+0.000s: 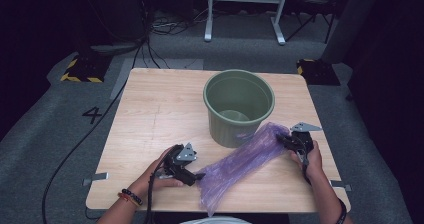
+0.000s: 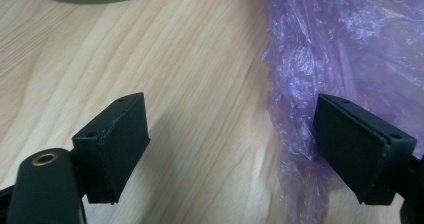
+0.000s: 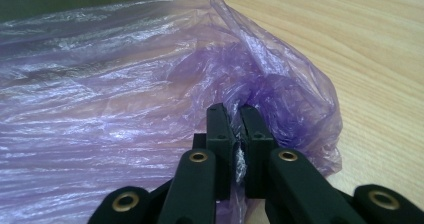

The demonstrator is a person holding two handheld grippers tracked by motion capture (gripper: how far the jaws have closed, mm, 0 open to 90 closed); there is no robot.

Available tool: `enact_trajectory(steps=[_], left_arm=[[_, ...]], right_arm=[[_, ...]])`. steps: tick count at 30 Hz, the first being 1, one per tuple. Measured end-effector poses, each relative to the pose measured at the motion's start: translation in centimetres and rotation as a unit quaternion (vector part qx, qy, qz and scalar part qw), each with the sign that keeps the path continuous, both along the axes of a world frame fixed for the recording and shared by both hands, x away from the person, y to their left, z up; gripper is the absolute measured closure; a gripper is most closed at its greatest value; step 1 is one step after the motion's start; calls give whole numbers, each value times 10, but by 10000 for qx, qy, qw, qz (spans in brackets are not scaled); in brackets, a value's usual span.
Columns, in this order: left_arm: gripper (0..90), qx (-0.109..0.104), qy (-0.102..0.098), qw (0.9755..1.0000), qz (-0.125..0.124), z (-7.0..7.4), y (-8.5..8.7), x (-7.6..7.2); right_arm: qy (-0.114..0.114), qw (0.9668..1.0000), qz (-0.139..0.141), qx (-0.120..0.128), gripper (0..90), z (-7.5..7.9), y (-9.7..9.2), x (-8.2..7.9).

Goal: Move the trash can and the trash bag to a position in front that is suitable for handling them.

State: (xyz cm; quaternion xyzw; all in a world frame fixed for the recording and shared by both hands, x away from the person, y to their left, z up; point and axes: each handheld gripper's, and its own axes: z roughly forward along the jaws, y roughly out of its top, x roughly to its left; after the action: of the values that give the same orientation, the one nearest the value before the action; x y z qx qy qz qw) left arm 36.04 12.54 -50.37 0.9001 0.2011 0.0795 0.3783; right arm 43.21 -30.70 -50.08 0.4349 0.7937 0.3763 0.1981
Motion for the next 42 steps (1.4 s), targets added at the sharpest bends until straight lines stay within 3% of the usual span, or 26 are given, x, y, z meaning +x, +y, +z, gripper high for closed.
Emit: enact_trajectory(steps=[4, 6, 9, 11, 15, 20, 22, 23, 25, 29, 32, 42], left_arm=[[154, 41, -34, 9993, 368, 2, 11, 1], [160, -130, 13, 9988, 468, 5, 17, 1], [159, -488, -158, 9968, 607, 16, 26, -3], [157, -581, -293, 9952, 726, 24, 31, -6], [155, -437, -665, 9913, 1050, 31, 38, -7], [160, -218, -472, 9907, 1257, 22, 50, 2], [170, 115, -539, 9892, 1355, 15, 51, 6], [170, 181, -491, 9893, 1365, 12, 53, 8], [169, 84, -298, 9906, 1335, 8, 55, 12], [167, -35, -140, 9915, 1294, 5, 57, 17], [160, 16, 5, 9923, 1239, 0, 56, 19], [149, -3, 12, 9924, 1231, 0, 55, 19]], right_arm=[[-95, 9999, -32, 53, 873, 2, 1, 2], [-212, 9997, -57, 114, 874, 5, 1, 2], [-438, 9986, -102, 280, 874, 12, -2, 2], [-546, 9978, -96, 365, 874, 16, -3, 2], [-659, 9972, 15, 351, 871, 20, 0, 2], [-735, 9969, 75, 272, 868, 22, 2, 2], [-815, 9962, 150, 269, 867, 24, 1, 2], [-840, 9960, 169, 272, 867, 24, 1, 2], [-863, 9957, 186, 263, 867, 25, 0, 1], [-924, 9951, 195, 296, 867, 28, -2, 0], [-970, 9946, 170, 335, 867, 30, -3, 1], [-1057, 9937, 239, 299, 867, 33, 4, 1]])
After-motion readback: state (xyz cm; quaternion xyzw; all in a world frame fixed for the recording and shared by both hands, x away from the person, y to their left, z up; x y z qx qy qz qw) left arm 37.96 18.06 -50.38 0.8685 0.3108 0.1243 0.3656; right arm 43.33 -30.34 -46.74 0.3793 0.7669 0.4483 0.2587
